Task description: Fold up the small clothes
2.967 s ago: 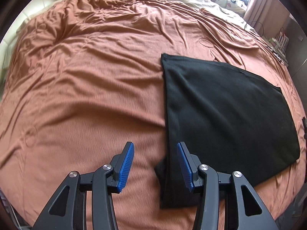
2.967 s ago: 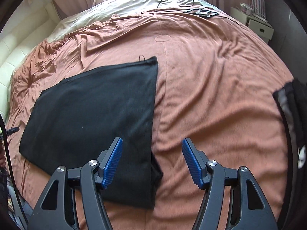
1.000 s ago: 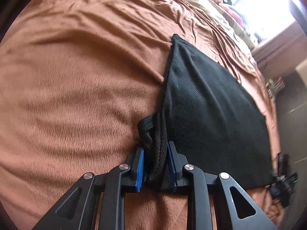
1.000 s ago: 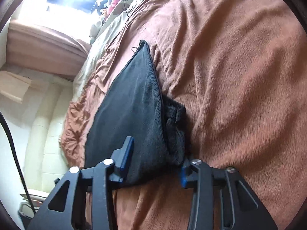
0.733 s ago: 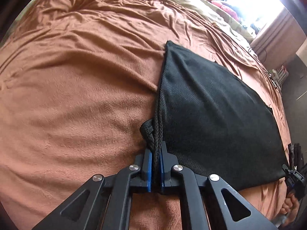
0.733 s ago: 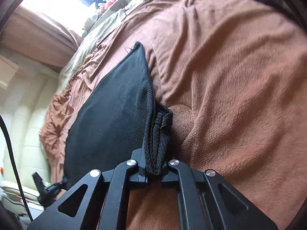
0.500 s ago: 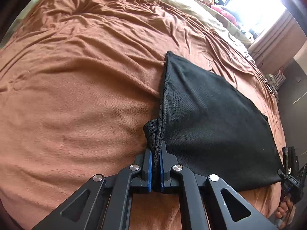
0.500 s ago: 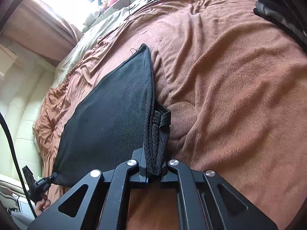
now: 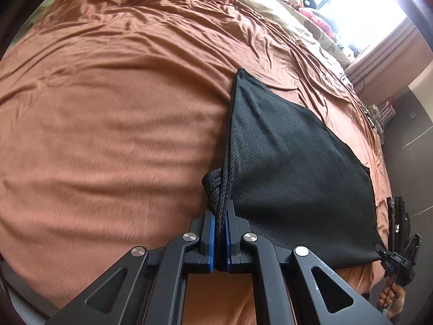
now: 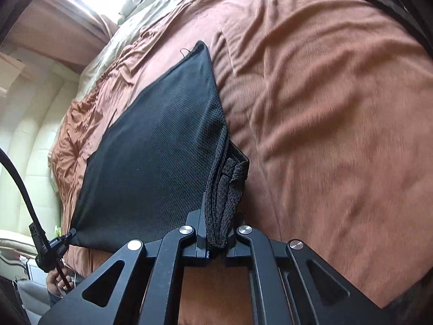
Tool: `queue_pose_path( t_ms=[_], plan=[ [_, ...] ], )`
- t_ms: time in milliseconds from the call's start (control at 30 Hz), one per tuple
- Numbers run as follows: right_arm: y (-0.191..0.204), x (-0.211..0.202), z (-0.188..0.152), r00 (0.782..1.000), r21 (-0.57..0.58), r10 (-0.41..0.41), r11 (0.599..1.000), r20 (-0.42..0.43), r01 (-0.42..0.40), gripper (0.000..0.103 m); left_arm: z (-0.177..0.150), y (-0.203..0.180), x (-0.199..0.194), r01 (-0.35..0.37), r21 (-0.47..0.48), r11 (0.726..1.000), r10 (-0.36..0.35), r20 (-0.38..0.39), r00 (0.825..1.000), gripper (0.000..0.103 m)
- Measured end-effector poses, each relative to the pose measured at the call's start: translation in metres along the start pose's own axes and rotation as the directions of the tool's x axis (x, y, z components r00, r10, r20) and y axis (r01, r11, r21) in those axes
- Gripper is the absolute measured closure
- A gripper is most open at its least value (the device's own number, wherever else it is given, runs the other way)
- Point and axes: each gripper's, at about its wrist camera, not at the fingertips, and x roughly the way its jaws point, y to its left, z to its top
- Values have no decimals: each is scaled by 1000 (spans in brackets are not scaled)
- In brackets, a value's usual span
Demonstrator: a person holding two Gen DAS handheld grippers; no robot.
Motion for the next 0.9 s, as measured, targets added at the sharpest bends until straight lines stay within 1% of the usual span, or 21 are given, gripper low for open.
queue_pose_path(
  t_ms=[300,533,567,600,633,667,700,733,767,900],
  plan=[
    [0,-12,-9,1000,-27,-2,1000,-10,2,101,-33,21,-9,33,-43,999,-34,-22,999,97],
    [6,-16,-15,1000,-89,-20,996,20,21,100,-41,25,-2,47,-55,997,-48,-32,998,96],
    [7,-15,-15,999,-99,-34,994,21,36,98,-42,23,-1,39,-46,998,-41,-32,999,94],
    [9,-14,-16,998,-111,-61,992,26,64,92,-43,21,0,31,-38,999,-32,-37,999,90],
    [10,-15,-17,995,-123,-98,987,37,101,88,-44,21,1,34,-34,999,-35,-40,999,83],
    [11,-16,-18,991,-133,-122,983,47,128,76,-45,20,1,46,-33,998,-47,-40,998,72],
    [12,-19,-17,989,-146,-138,979,60,145,58,-46,19,1,66,-36,997,-68,-34,997,67],
    [15,-22,-17,988,-154,-134,978,73,144,50,-48,19,0,89,-43,995,-90,-24,996,57],
    [18,-25,-19,988,-159,-129,977,82,141,43,-50,19,0,104,-51,993,-105,-14,994,53],
    [40,-31,-21,988,-225,-104,966,113,127,43,-52,21,0,107,-77,991,-107,6,994,52]
  ],
)
